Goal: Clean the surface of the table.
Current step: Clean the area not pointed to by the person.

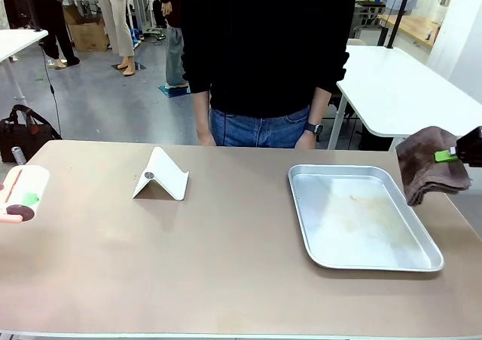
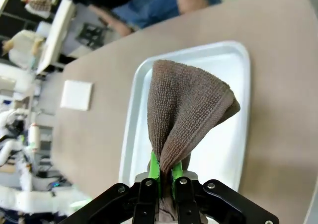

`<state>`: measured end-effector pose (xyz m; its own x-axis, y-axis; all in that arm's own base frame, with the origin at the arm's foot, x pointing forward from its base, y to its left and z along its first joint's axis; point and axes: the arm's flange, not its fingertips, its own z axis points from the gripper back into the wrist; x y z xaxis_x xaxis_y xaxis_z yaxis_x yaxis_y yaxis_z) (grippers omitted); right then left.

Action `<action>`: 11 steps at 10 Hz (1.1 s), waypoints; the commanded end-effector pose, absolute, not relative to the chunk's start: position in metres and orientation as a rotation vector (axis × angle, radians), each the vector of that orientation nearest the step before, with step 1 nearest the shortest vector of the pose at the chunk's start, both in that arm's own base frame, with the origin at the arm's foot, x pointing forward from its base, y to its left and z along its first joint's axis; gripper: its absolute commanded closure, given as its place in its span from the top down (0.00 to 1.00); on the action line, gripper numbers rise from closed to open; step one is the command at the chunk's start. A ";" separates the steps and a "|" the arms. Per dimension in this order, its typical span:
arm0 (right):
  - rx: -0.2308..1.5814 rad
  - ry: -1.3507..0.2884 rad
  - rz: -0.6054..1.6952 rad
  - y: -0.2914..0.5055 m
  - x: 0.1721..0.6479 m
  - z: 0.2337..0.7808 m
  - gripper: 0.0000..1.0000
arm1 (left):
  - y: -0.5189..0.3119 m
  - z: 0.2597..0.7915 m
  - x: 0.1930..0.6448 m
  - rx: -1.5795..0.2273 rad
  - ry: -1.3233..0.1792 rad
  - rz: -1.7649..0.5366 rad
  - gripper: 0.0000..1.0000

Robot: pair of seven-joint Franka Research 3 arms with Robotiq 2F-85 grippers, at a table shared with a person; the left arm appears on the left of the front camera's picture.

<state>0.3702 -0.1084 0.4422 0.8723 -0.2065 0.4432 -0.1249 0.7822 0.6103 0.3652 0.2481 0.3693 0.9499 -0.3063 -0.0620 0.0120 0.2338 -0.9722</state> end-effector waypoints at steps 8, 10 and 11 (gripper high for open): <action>0.462 -0.549 0.019 -0.052 0.417 0.400 0.11 | 0.247 0.375 0.366 -1.342 0.255 -0.206 0.22; 0.326 -0.500 0.074 -0.038 0.425 0.399 0.11 | 0.247 0.375 0.366 -1.342 0.255 -0.206 0.22; 0.256 -0.505 0.123 -0.026 0.434 0.406 0.11 | 0.247 0.375 0.366 -1.342 0.255 -0.206 0.22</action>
